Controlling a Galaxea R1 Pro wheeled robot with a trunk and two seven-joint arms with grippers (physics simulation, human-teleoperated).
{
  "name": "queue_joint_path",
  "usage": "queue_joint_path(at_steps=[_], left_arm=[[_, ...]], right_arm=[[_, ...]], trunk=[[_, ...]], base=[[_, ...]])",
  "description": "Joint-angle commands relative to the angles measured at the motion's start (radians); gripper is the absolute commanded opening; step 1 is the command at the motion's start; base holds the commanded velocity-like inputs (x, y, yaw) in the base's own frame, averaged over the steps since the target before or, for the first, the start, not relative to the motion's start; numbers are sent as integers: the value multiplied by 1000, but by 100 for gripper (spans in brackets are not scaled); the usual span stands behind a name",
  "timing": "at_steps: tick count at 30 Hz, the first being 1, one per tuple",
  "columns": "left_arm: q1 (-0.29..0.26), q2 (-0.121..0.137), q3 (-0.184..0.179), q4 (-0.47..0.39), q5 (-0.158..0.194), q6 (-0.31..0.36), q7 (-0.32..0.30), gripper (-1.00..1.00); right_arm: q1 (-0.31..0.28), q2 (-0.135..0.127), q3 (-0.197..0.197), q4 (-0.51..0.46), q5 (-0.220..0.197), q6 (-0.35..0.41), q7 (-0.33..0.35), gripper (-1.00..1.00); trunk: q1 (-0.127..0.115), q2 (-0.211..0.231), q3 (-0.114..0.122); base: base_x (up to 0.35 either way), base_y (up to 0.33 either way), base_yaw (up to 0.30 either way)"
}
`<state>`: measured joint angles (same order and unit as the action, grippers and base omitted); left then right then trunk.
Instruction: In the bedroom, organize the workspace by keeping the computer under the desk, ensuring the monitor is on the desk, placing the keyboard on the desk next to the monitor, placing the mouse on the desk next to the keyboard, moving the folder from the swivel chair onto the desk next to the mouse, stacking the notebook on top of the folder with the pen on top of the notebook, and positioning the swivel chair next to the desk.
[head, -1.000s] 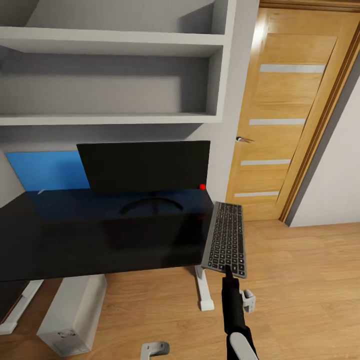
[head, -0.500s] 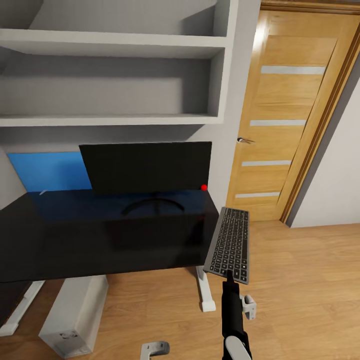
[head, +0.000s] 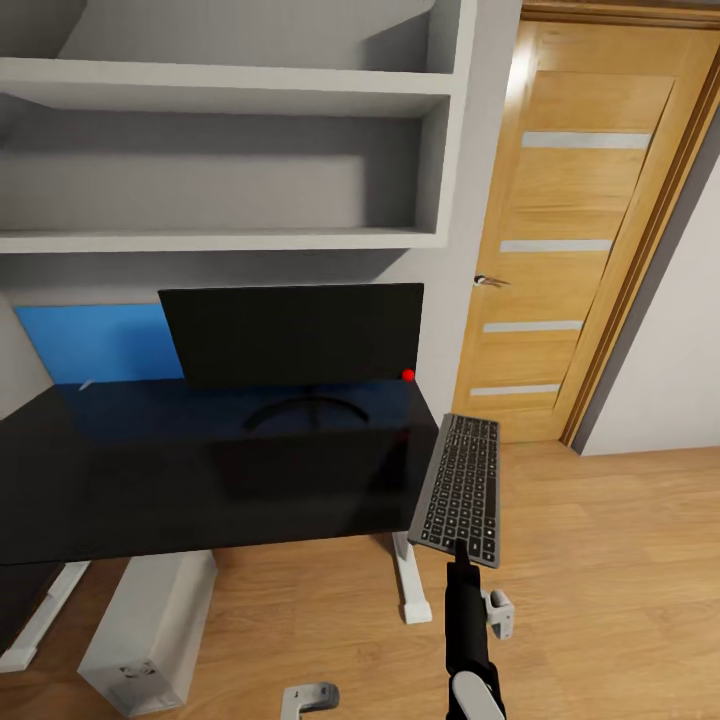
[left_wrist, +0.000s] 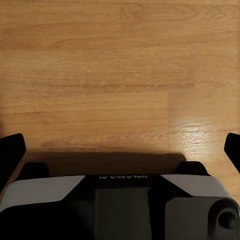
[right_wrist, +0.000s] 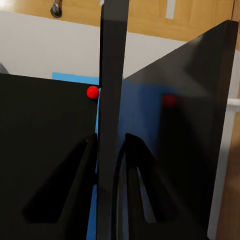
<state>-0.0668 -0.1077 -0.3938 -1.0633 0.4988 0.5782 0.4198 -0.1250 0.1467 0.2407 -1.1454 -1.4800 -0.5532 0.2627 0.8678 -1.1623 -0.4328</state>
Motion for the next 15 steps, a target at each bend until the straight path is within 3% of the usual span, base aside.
queue_joint_path(at_steps=[1, 9, 15], left_arm=[[-1, 0, -2, -1, 11, 2, 10, 100], [-1, 0, -2, -1, 11, 2, 10, 100], [-1, 0, -2, -1, 11, 2, 10, 100]], right_arm=[[-1, -1, 1, -2, -13, -2, 7, -100], [-1, -1, 0, -1, -14, -2, 7, -100], [-1, -1, 0, 0, -15, -2, 6, -100]], trunk=[[0, -1, -1], [0, -1, -1], [0, -1, -1]], base=[[16, 86, 0], [17, 60, 0], [1, 149, 0]])
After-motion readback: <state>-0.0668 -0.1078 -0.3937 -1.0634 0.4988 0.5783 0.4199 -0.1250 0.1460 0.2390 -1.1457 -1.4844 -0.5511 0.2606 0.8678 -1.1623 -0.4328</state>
